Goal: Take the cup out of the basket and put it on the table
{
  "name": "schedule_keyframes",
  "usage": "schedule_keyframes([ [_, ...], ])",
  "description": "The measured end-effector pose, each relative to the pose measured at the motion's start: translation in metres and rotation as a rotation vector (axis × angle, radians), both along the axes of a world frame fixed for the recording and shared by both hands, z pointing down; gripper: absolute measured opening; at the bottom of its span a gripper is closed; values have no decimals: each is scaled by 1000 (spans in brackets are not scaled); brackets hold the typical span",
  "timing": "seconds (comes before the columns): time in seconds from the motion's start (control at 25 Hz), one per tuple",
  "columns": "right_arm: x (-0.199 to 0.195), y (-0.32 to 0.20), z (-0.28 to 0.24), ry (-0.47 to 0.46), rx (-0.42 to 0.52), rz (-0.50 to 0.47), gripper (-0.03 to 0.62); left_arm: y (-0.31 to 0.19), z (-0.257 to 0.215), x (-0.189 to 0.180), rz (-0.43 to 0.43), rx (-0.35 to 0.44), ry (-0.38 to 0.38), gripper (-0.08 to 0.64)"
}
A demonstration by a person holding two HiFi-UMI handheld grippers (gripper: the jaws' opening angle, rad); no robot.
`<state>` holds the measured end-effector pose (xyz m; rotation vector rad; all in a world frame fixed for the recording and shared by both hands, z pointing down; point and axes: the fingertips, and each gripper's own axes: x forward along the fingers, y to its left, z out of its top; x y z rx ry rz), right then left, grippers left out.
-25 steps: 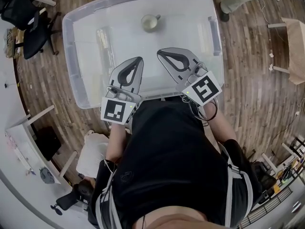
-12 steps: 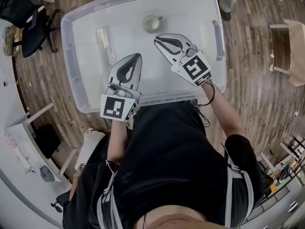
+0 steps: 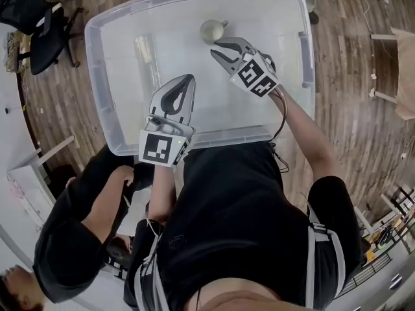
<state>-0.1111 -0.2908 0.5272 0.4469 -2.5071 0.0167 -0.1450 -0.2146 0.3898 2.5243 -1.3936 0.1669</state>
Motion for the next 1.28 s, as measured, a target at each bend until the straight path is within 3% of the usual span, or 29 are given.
schedule_keyframes([
  [0.24,-7,-12,47,115,-16,-35,84,-3,3,-5,4,-9,-1,18],
  [0.44,-13,-19,78,210,1,-76,95,-3,9,-10,-3,-42,-18,18],
  [0.84,-26,-29,120,394,47,-190,100,-4,11,-21,-13,-36,-1,18],
  [1.28,-25,-38,142,485,56,-181,84,-3,13,-28,-20,-40,8,18],
])
